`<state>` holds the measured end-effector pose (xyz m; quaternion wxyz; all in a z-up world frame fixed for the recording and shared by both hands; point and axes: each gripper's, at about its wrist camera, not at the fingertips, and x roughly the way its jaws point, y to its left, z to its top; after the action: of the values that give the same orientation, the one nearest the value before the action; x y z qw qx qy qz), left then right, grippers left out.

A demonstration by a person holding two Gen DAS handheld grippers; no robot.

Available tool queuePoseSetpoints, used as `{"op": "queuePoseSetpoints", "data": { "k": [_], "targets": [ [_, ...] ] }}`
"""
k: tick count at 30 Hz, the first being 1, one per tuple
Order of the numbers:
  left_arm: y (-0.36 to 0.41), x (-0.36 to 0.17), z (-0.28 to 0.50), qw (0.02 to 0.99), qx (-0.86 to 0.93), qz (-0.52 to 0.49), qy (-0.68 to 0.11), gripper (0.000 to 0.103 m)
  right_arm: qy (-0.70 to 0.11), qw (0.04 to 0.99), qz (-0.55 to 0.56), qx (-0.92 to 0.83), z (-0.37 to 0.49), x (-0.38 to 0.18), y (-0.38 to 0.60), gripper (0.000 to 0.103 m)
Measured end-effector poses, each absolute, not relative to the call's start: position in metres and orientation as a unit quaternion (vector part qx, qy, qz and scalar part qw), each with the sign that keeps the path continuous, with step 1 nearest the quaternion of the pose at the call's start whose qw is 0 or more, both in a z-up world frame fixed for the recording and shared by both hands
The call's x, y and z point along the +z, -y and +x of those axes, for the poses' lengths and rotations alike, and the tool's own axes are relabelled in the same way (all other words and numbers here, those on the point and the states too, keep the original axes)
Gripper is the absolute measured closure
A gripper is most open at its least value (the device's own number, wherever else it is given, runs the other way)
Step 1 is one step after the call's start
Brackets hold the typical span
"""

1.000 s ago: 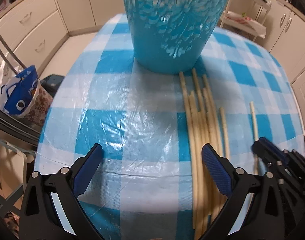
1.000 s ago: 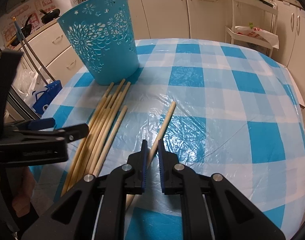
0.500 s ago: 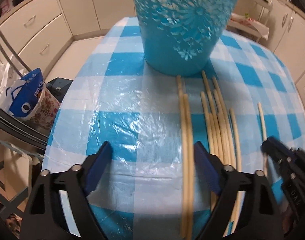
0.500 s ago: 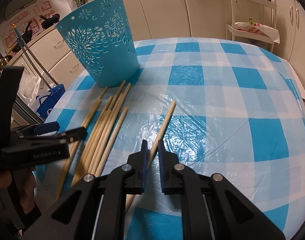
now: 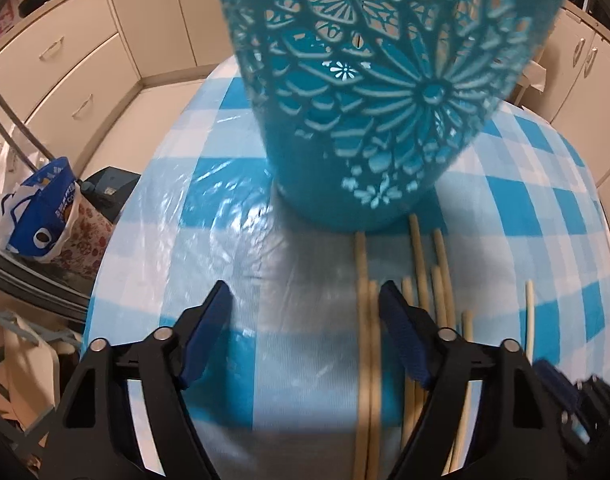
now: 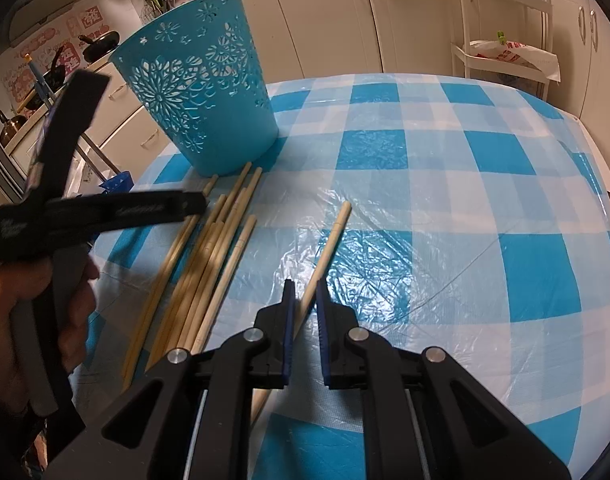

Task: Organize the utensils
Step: 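Close the left gripper on one wooden chopstick while the right gripper closes on the lone chopstick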

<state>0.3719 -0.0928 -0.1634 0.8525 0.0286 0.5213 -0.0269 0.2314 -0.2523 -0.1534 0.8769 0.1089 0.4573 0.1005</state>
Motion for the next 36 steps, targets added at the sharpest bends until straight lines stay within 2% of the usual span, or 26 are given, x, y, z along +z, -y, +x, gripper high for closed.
{"op": "queuePoseSetpoints", "data": {
  "k": [5, 7, 9, 11, 14, 21, 25, 27, 29, 30, 36],
  "targets": [
    [0.096, -0.164, 0.383, 0.857, -0.031, 0.027, -0.513, 0.034, -0.457, 0.876, 0.117, 0.104, 0.232, -0.154, 0.255, 0.092],
    [0.097, -0.164, 0.383, 0.862, -0.031, 0.03, -0.506, 0.039, -0.457, 0.875, 0.119, 0.105, 0.233, -0.154, 0.255, 0.092],
    [0.098, -0.162, 0.383, 0.867, -0.035, 0.032, -0.495, 0.051, -0.457, 0.875, 0.12, 0.105, 0.232, -0.154, 0.255, 0.092],
    [0.1, -0.161, 0.381, 0.87, -0.042, 0.033, -0.491, 0.073, -0.457, 0.875, 0.118, 0.104, 0.231, -0.154, 0.254, 0.092],
    [0.102, -0.158, 0.38, 0.864, -0.067, 0.025, -0.498, 0.096, -0.457, 0.876, 0.112, 0.102, 0.231, -0.154, 0.253, 0.092],
    [0.072, -0.147, 0.365, 0.863, -0.098, -0.034, -0.494, 0.098, -0.458, 0.881, 0.082, 0.089, 0.23, -0.153, 0.245, 0.091],
    [0.054, -0.138, 0.351, 0.866, -0.107, -0.061, -0.484, 0.098, -0.462, 0.88, 0.072, 0.086, 0.23, -0.151, 0.238, 0.081],
    [0.044, -0.132, 0.345, 0.868, -0.114, -0.074, -0.478, 0.098, -0.463, 0.88, 0.064, 0.08, 0.23, -0.151, 0.235, 0.081],
    [0.037, -0.124, 0.337, 0.87, -0.122, -0.091, -0.469, 0.098, -0.462, 0.882, 0.052, 0.076, 0.23, -0.151, 0.233, 0.083],
    [0.033, -0.12, 0.334, 0.871, -0.125, -0.096, -0.465, 0.098, -0.462, 0.882, 0.049, 0.074, 0.23, -0.151, 0.233, 0.092],
    [0.019, -0.076, 0.311, 0.894, -0.16, -0.128, -0.398, 0.098, -0.457, 0.879, 0.106, 0.081, 0.228, -0.152, 0.248, 0.097]
  ]
}}
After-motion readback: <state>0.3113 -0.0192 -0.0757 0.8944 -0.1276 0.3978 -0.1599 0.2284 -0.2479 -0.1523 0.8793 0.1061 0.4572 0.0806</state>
